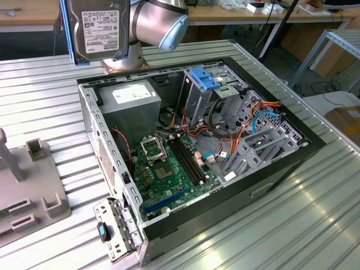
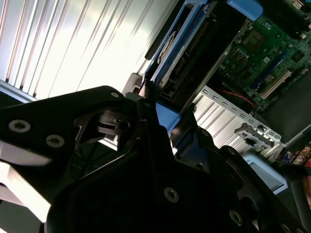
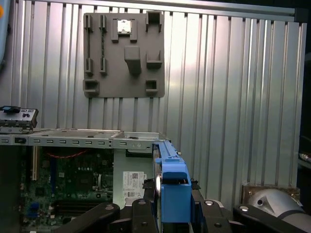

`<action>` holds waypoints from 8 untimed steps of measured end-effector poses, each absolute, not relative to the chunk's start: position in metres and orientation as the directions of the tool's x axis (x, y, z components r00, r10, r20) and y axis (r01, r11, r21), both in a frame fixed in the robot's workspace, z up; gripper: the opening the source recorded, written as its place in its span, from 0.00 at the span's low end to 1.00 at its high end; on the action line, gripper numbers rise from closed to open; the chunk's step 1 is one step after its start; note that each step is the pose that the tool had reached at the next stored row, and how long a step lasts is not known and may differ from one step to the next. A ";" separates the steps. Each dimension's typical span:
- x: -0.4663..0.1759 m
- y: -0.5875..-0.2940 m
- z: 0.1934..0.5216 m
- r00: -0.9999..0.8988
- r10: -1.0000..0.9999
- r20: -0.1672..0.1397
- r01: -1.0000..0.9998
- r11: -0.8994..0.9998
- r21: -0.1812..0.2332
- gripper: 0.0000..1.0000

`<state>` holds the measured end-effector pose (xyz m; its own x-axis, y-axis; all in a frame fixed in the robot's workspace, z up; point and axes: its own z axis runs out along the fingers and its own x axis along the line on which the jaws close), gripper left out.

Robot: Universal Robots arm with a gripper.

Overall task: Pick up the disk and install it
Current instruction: 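Pick up the disk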

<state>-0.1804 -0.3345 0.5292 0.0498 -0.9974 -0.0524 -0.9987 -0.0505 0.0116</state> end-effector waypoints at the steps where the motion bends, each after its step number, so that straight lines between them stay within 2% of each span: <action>1: -0.176 -0.334 0.529 0.050 -0.997 -0.052 -0.999 -0.050 0.012 0.36; 8: -0.174 -0.334 0.529 0.050 -0.997 -0.052 -0.999 -0.050 0.012 0.36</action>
<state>-0.1736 -0.3344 0.5292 0.0498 -0.9974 -0.0524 -0.9987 -0.0505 0.0117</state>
